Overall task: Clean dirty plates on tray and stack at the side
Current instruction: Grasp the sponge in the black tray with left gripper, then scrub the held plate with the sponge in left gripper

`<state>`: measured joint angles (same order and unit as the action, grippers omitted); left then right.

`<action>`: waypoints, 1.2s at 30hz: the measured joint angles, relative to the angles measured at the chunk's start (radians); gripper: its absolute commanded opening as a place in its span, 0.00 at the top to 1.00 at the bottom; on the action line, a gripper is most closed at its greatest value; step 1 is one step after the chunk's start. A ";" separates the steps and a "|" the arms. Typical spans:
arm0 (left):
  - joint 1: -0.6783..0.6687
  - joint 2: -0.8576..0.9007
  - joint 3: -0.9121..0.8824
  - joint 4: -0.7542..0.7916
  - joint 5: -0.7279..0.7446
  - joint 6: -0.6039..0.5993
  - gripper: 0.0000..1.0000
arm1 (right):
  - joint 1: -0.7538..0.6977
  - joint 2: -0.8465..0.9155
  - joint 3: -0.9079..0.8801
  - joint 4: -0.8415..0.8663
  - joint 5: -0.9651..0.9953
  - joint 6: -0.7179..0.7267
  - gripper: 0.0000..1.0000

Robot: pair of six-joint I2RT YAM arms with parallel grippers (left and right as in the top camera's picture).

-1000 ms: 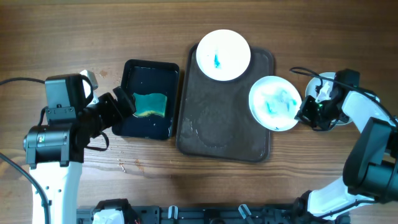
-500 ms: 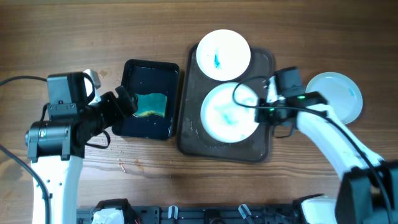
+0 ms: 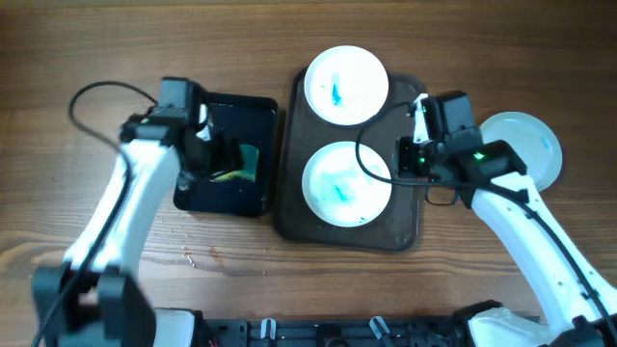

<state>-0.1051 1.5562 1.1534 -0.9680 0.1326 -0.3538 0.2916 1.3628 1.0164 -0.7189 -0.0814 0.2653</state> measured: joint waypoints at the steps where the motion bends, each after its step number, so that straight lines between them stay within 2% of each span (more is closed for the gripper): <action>1: -0.004 0.072 0.000 0.032 -0.026 -0.013 0.19 | 0.000 0.002 0.000 -0.005 -0.004 -0.006 0.70; 2: -0.005 0.114 0.000 0.060 -0.038 -0.019 0.23 | 0.000 0.004 0.000 -0.006 -0.009 -0.007 0.71; 3: -0.005 0.155 0.000 0.103 -0.044 -0.025 0.32 | 0.000 0.004 0.000 -0.009 -0.015 -0.008 0.70; 5: -0.005 0.256 0.002 0.210 -0.061 -0.026 0.71 | 0.000 0.004 0.000 -0.010 -0.023 -0.010 0.70; 7: -0.006 0.311 0.002 0.258 -0.066 -0.031 0.93 | 0.000 0.004 0.000 -0.015 -0.025 -0.010 0.70; 8: -0.008 0.330 0.012 0.277 -0.072 -0.024 0.96 | 0.000 0.004 0.000 -0.033 -0.027 -0.010 0.70; 12: -0.021 0.345 0.030 0.269 -0.090 -0.010 0.96 | 0.000 0.004 0.000 -0.079 -0.018 0.004 0.69; 15: -0.021 0.344 0.045 0.224 -0.092 -0.006 0.96 | 0.000 0.004 0.000 -0.122 0.048 0.103 0.67; 18: -0.026 0.314 0.091 0.077 -0.095 -0.002 0.96 | 0.000 0.013 0.000 -0.121 0.098 0.139 0.66; 21: -0.031 0.240 0.178 -0.036 -0.095 -0.002 0.96 | -0.002 0.075 0.000 -0.083 0.100 0.101 0.60; 25: -0.061 0.158 0.238 -0.106 -0.074 0.001 0.96 | -0.019 0.231 0.000 -0.014 -0.036 -0.003 0.61; 27: -0.105 0.150 0.239 -0.108 -0.037 0.001 0.96 | -0.021 0.312 0.000 0.017 -0.086 -0.025 0.71; 28: -0.129 0.151 0.239 -0.108 -0.023 0.002 0.96 | -0.021 0.347 0.000 0.032 -0.103 -0.032 0.87; 29: -0.158 0.151 0.239 -0.105 -0.011 0.001 0.96 | -0.021 0.386 0.000 0.041 -0.117 -0.037 0.96; 31: -0.215 0.151 0.239 -0.082 0.004 -0.003 0.96 | -0.021 0.443 0.002 0.047 -0.140 -0.042 0.96; 36: -0.312 0.163 0.239 0.008 0.023 -0.034 0.96 | -0.029 0.451 0.011 0.048 -0.173 -0.047 0.96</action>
<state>-0.4175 1.7187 1.3926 -0.9600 0.1558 -0.3878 0.2626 1.8141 1.0275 -0.6708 -0.2543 0.2180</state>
